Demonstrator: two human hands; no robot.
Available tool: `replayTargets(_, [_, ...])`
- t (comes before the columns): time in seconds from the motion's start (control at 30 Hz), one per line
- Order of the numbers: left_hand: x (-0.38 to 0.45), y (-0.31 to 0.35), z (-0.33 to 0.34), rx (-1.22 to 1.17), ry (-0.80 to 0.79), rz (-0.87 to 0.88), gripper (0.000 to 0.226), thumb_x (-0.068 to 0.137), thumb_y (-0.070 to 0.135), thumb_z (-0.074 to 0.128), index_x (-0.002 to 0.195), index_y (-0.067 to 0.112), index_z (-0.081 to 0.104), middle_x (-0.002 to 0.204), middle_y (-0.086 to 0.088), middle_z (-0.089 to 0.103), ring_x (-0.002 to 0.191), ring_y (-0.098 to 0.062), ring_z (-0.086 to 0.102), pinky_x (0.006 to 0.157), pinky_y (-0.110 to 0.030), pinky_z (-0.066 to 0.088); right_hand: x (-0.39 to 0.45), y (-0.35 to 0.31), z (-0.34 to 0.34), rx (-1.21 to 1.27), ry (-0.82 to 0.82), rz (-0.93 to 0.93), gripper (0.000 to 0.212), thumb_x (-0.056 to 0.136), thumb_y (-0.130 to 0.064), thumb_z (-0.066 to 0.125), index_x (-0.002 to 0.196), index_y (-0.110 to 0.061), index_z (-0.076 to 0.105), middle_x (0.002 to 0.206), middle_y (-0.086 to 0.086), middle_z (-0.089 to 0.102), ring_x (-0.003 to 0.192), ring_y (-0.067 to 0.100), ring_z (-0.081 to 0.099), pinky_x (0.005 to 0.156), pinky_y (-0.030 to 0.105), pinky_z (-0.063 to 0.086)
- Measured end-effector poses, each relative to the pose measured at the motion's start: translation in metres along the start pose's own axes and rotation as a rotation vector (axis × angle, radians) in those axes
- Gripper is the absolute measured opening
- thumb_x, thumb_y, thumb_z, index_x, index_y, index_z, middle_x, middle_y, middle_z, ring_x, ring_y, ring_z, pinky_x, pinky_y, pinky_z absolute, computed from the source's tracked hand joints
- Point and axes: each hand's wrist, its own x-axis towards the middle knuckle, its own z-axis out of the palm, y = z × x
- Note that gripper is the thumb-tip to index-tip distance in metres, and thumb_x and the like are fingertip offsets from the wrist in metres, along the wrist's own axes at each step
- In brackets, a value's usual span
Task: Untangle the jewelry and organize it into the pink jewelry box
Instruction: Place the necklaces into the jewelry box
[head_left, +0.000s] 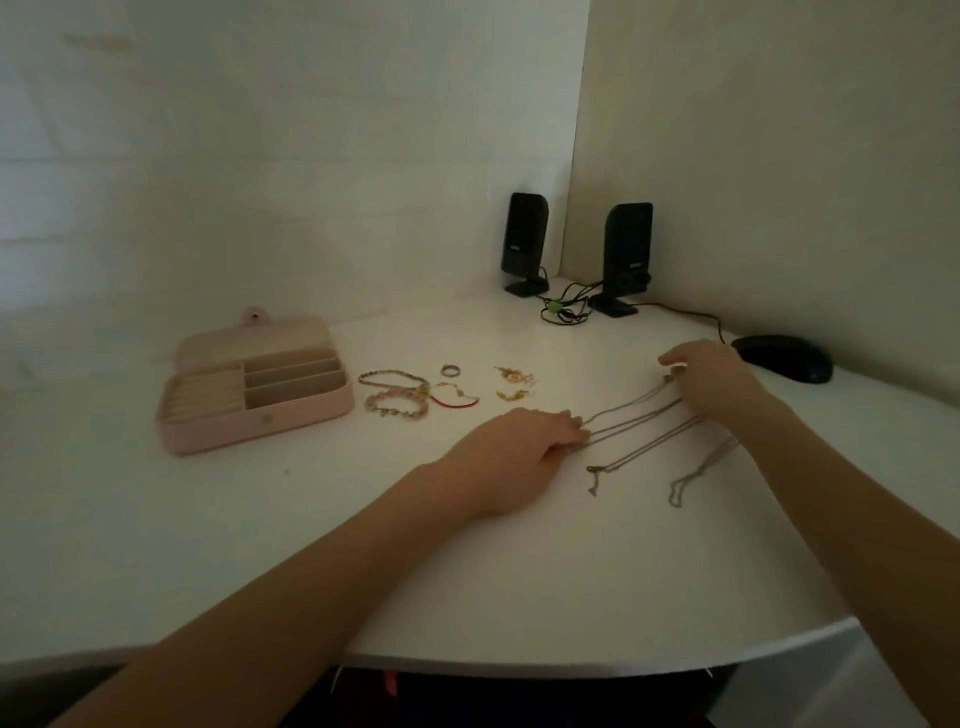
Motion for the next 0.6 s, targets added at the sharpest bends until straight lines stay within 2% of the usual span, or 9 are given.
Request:
replayTargets(0.13, [-0.005,-0.012,-0.001,-0.042,0.124,-0.090,0.034,0.096,0.023,0.044,0.126,0.024,0.058,0.134,0.002,0.056,0.126,-0.013,0.048,0.110,-0.030,0.033,0.014,0.002,0.013,-0.075,0.001,0.049,0.030,0.091,-0.007,0.052,0.117,-0.014,0.064,0.121,0.014,0.060,0.104,0.030,0.059,0.094,0.040,0.049])
replayTargets(0.3, [-0.008,-0.013,-0.005,-0.221,0.173,-0.126,0.027,0.087,0.021,0.057,0.111,0.029,0.068,0.128,0.005,0.060,0.117,0.012,0.041,0.099,-0.003,0.025,0.019,-0.005,0.017,-0.151,0.044,0.040,0.026,0.090,-0.008,0.055,0.113,-0.015,0.065,0.116,0.013,0.061,0.099,0.029,0.060,0.087,0.038,0.051])
replayTargets(0.37, [-0.007,-0.012,-0.006,-0.249,0.168,-0.120,0.027,0.086,0.020,0.058,0.108,0.031,0.069,0.129,0.004,0.059,0.117,0.014,0.037,0.097,0.001,0.022,0.018,-0.003,0.017,-0.128,0.054,0.024,0.027,0.091,-0.008,0.054,0.114,-0.015,0.065,0.117,0.012,0.060,0.100,0.028,0.060,0.087,0.037,0.050])
replayTargets(0.5, [-0.007,-0.009,-0.007,-0.259,0.172,-0.117,0.027,0.085,0.019,0.060,0.108,0.032,0.069,0.130,0.000,0.058,0.125,0.005,0.038,0.108,-0.019,0.029,0.011,-0.004,0.019,0.103,0.136,-0.076,0.025,0.094,-0.016,0.052,0.115,-0.013,0.065,0.118,0.009,0.062,0.106,0.025,0.058,0.094,0.035,0.045])
replayTargets(0.6, [-0.007,-0.007,-0.007,-0.274,0.174,-0.123,0.027,0.084,0.019,0.061,0.107,0.032,0.070,0.130,-0.001,0.058,0.128,0.002,0.040,0.110,-0.025,0.031,0.009,-0.013,0.018,0.144,0.087,-0.081,0.026,0.088,-0.027,0.063,0.107,-0.010,0.069,0.106,0.007,0.067,0.097,0.022,0.060,0.084,0.030,0.046])
